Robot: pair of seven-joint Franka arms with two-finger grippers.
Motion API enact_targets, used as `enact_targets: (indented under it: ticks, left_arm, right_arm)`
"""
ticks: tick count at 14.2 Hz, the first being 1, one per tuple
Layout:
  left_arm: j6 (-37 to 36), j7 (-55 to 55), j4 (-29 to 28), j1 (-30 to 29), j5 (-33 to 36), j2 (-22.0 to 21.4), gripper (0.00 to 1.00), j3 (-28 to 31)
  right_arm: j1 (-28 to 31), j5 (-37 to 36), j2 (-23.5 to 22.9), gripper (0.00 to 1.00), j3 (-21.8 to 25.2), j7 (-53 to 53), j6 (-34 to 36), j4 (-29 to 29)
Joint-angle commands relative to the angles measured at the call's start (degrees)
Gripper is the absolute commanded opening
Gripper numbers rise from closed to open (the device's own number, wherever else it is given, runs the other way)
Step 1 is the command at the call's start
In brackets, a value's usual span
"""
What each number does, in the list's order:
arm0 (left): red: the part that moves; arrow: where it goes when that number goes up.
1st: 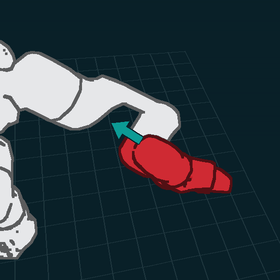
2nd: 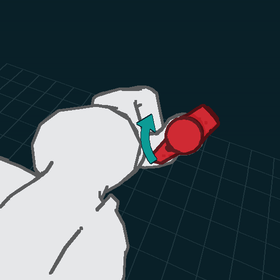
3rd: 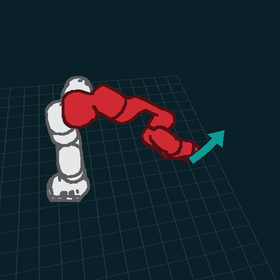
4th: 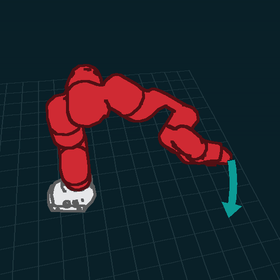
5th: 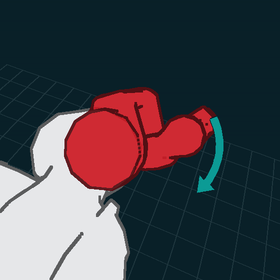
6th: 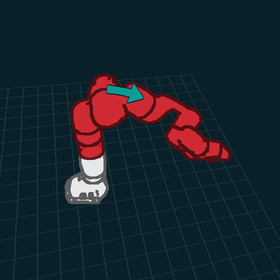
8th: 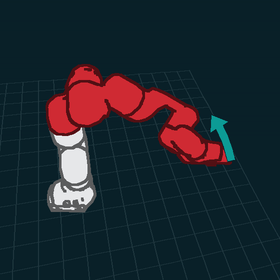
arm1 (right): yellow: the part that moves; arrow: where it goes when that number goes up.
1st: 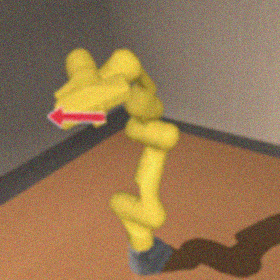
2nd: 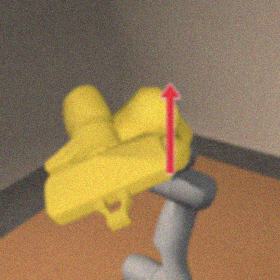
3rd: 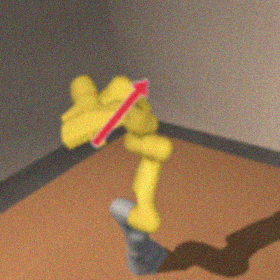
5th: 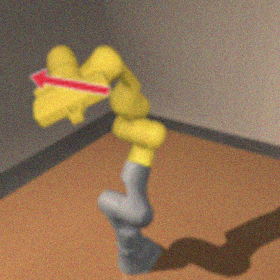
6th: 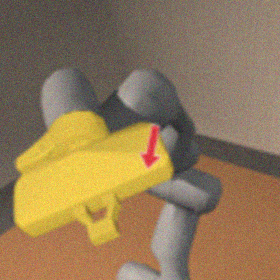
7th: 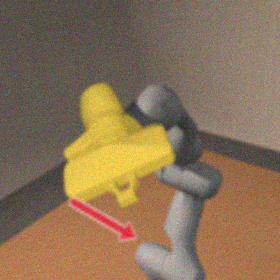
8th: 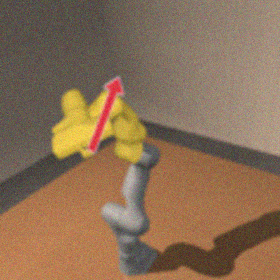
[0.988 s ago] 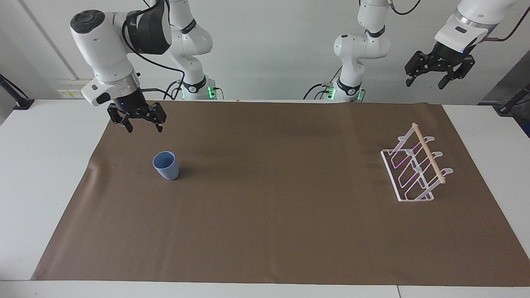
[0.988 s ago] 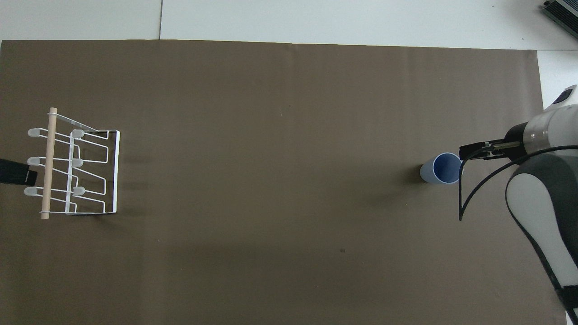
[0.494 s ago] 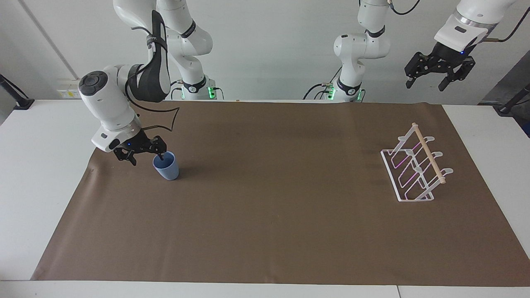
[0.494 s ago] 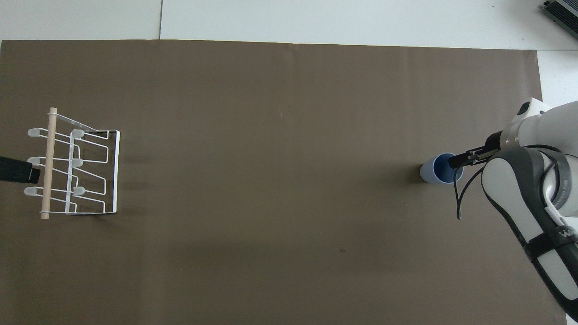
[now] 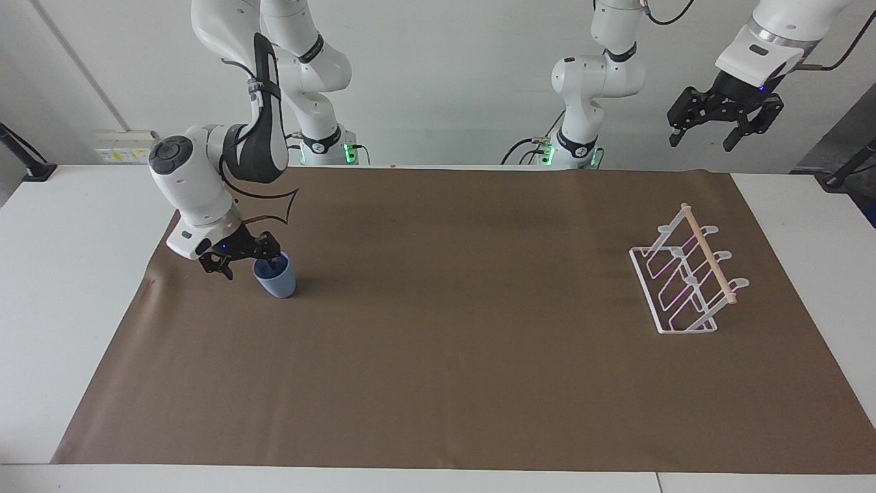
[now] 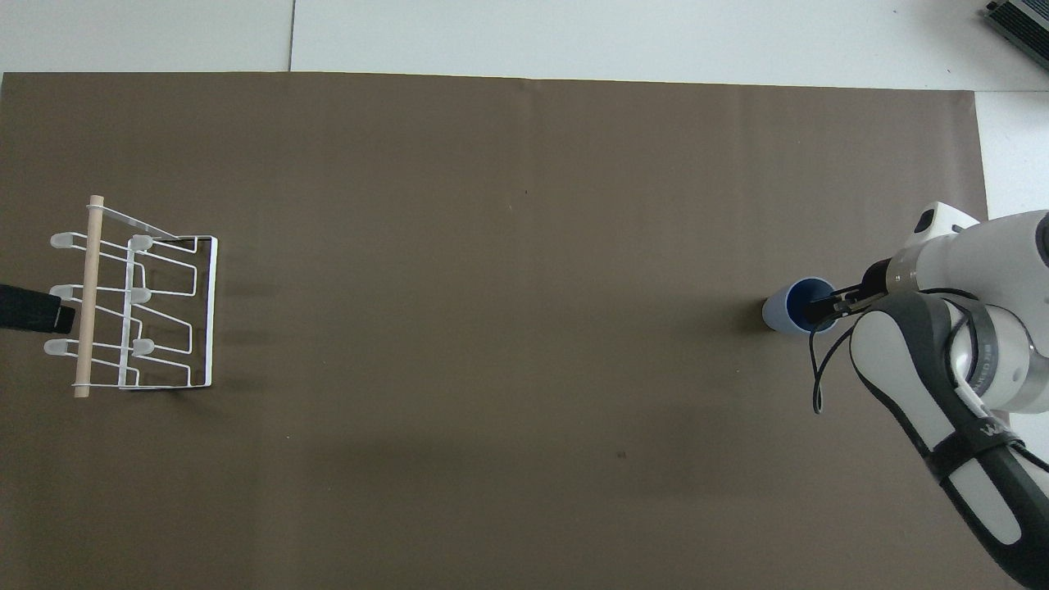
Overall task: Hang cup on cup holder
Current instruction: 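Lift the blue cup with the right gripper and tip it sideways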
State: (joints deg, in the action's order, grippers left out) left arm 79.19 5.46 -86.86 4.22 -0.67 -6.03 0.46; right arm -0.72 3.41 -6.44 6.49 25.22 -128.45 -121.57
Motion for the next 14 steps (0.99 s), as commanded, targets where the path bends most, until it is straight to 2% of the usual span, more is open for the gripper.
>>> enact_targets:
  ticks: [1, 3, 4, 7, 11, 12, 14]
  left_arm:
    - [1.5, 0.0, -2.3, 0.7, 0.8, -1.9, 1.0, 0.2]
    - [1.5, -0.1, -2.3, 0.7, 0.8, -1.9, 1.0, 0.2]
    - [1.5, -0.1, -2.3, 0.8, 0.8, -1.8, 1.0, 0.2]
    - [1.5, 0.0, -2.3, 0.7, 0.8, -1.9, 1.0, 0.2]
    - [1.6, 0.1, -2.2, 0.7, 0.8, -1.8, 1.0, 0.2]
    - [1.6, 0.1, -2.1, 0.7, 0.8, -1.8, 1.0, 0.2]
    - [2.7, 0.1, -2.0, 0.7, 0.7, -1.7, 1.0, 0.2]
  right_arm:
    - [0.3, 1.2, 1.6, 0.46, -0.3, 2.1, -1.0, -1.7]
    - [0.1, 1.2, 1.6, 0.04, -0.2, 1.9, -1.0, -1.7]
    - [0.1, 1.2, 1.6, 0.0, -0.3, 1.5, -1.0, -1.7]
    - [0.4, 5.5, 1.3, 0.0, -0.2, 1.3, -0.9, -0.9]
    - [0.1, 5.8, 1.7, 0.0, -0.3, 1.3, 1.3, 3.1]
    - [-0.2, 5.9, 2.1, 0.0, -0.3, 1.3, 3.4, 4.7]
    - [-0.4, 10.9, 3.2, 0.0, -0.3, 1.3, 9.9, 9.0]
